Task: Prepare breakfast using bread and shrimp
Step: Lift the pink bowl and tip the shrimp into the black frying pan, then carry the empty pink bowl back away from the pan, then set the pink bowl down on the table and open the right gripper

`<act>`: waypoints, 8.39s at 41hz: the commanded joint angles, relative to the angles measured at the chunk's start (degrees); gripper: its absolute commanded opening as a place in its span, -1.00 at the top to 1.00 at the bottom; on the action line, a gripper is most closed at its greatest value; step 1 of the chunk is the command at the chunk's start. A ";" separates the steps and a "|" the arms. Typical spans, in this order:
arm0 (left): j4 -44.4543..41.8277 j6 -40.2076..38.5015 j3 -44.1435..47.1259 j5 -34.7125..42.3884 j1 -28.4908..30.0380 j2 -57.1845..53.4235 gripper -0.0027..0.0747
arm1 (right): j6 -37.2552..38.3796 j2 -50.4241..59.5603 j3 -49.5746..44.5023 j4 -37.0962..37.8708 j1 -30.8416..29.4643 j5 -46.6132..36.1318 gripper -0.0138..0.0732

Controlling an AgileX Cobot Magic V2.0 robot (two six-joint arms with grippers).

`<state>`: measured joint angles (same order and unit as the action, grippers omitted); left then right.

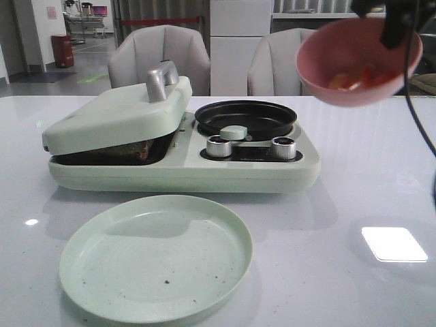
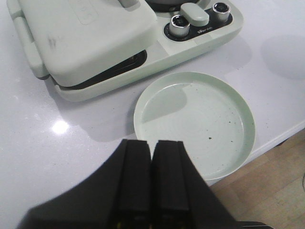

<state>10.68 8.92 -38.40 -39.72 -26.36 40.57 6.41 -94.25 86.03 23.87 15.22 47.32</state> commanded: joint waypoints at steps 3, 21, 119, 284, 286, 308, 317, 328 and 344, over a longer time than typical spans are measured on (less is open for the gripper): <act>0.67 -0.40 -1.62 4.23 -0.57 -0.26 0.67 | 10.61 -2.44 10.95 21.88 7.07 1.94 0.58; 0.67 -0.40 -1.62 4.23 -0.57 -0.26 0.67 | 23.79 -20.43 25.67 53.45 17.81 5.43 0.58; 0.67 -0.40 -1.62 4.23 -0.57 -0.26 0.67 | 22.60 -27.91 29.42 79.64 23.25 23.32 0.58; -6.60 -8.31 -1.62 4.32 -0.57 -0.26 0.67 | -4.85 67.36 -53.18 -25.85 -0.62 -1.39 0.44; -10.68 -13.46 -1.62 4.32 -0.57 -0.26 0.67 | -4.85 67.36 -53.18 -25.85 -0.62 -1.75 0.57; -14.73 -17.90 -1.62 4.82 -0.57 -0.26 0.67 | -4.85 67.36 -53.18 -25.95 -0.62 -3.07 0.60; -14.73 -17.90 -1.44 5.07 -0.57 -0.41 0.67 | -4.85 67.36 -53.18 -25.95 -0.62 -3.07 0.60; -16.45 -17.90 4.21 8.19 12.22 -13.41 0.67 | -4.85 67.36 -53.18 -25.99 -0.62 -3.07 0.60; -17.00 -16.79 22.50 18.73 22.61 -36.70 0.67 | -4.85 67.36 -53.18 -25.99 -0.62 -3.07 0.60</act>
<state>-5.70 -8.09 -17.60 -28.27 -3.96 4.81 1.34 -26.69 31.29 -2.19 14.58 48.37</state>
